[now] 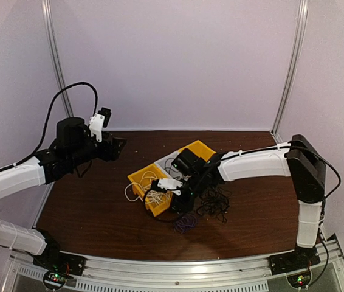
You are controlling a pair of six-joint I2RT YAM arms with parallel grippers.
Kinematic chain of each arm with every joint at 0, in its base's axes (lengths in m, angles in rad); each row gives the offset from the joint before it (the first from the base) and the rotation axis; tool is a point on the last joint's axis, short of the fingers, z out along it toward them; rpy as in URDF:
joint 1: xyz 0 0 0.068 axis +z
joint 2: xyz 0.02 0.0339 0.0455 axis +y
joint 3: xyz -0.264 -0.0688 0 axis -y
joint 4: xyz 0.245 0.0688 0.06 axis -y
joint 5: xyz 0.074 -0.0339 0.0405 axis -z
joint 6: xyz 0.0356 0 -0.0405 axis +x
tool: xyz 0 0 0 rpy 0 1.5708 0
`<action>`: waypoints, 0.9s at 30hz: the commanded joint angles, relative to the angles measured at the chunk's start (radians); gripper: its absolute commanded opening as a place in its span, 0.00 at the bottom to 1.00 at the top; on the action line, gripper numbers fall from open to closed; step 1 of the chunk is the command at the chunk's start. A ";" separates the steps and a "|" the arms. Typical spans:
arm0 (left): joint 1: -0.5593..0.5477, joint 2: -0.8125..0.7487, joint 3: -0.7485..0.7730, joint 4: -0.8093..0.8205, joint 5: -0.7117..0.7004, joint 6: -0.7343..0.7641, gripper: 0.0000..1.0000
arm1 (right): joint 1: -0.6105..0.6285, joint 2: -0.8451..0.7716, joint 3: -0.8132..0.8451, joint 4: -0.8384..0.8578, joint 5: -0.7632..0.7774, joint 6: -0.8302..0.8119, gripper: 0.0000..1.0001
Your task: Untangle the cables
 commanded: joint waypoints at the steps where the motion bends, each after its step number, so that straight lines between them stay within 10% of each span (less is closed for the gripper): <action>1: 0.010 -0.019 -0.006 0.053 -0.012 0.000 0.79 | 0.003 0.022 0.067 0.061 0.045 0.040 0.38; 11: 0.024 -0.018 0.000 0.055 0.013 -0.007 0.79 | 0.008 0.071 0.131 0.067 0.110 0.109 0.00; 27: 0.027 -0.020 -0.005 0.059 0.033 -0.015 0.79 | 0.006 0.096 0.203 0.239 0.061 0.105 0.00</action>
